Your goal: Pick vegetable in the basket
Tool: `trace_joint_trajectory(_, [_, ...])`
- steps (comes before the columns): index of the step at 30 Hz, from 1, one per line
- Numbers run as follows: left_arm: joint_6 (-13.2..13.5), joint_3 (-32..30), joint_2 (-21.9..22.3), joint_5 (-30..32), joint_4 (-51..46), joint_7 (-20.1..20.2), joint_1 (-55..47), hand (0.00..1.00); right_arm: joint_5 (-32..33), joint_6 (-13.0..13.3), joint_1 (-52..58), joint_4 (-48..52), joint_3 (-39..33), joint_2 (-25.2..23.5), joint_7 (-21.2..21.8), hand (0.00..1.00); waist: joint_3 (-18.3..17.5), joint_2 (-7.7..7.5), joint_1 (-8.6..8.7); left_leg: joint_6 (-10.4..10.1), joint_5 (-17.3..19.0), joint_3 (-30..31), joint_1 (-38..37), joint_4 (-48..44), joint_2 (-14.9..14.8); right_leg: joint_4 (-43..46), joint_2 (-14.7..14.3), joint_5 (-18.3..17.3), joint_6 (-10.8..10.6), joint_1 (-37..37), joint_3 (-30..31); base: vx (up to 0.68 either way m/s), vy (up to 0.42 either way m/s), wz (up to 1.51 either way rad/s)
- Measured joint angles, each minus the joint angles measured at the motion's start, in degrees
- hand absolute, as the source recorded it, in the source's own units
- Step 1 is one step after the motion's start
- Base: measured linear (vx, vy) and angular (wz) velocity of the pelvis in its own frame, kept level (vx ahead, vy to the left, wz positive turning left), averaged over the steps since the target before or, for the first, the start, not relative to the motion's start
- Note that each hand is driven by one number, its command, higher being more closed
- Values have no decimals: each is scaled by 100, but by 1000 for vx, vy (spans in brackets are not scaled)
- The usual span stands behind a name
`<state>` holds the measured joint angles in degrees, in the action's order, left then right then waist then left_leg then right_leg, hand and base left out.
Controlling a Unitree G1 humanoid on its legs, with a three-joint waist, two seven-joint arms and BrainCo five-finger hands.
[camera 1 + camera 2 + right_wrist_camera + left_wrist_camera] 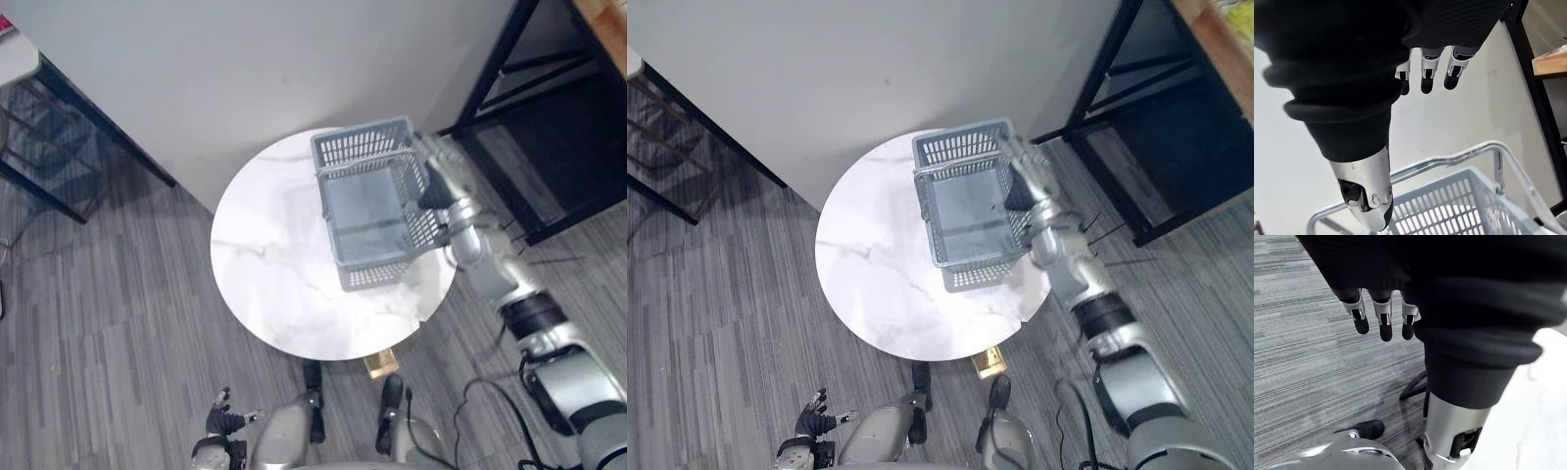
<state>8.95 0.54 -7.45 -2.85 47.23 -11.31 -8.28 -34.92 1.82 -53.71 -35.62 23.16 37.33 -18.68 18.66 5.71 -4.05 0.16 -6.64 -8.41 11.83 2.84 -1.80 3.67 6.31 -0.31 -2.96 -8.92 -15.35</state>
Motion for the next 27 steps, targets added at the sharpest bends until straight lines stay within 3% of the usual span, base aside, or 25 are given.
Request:
trace_joint_trajectory(7, [100, -2, -11, -235, 2, -17, 111, 0, 2, -89, -1142, -1157, 270, 196, -5, 0, 219, 194, -157, -4, -189, 338, 201, 127, 23, -16, -17, -2, 3, -85, -198, -2, 1, 24])
trace_joint_trajectory(10, [132, 2, -8, -332, 10, -16, 160, 0, 2, -106, -1309, -1578, 407, 205, 33, 0, 327, 219, -335, -12, -231, 410, 273, 130, 24, -14, -24, -5, 6, -132, -206, -8, -1, 14])
trace_joint_trajectory(15, [142, 33, -9, -378, 10, -14, 294, 0, 0, -98, -1364, -1960, 584, 196, 189, 0, 380, 283, -390, -17, -373, 658, 356, 247, 49, -5, -28, -32, 39, -157, -369, -12, 5, 23])
trace_joint_trajectory(16, [142, 95, -9, -379, 10, -14, 316, 0, 1, -95, -1363, -2032, 629, 184, 271, 100, 394, 290, -430, -18, -375, 674, 358, 247, 49, 7, -26, -37, 44, -157, -369, -8, 10, 7])
trace_joint_trajectory(27, [129, 179, -7, -374, 10, 5, 338, 0, 113, -47, -1099, -1727, 544, 193, 453, 100, 398, 301, -431, -62, -426, 898, 325, 248, 60, 242, -8, -211, 76, -129, -491, 4, -5, 10])
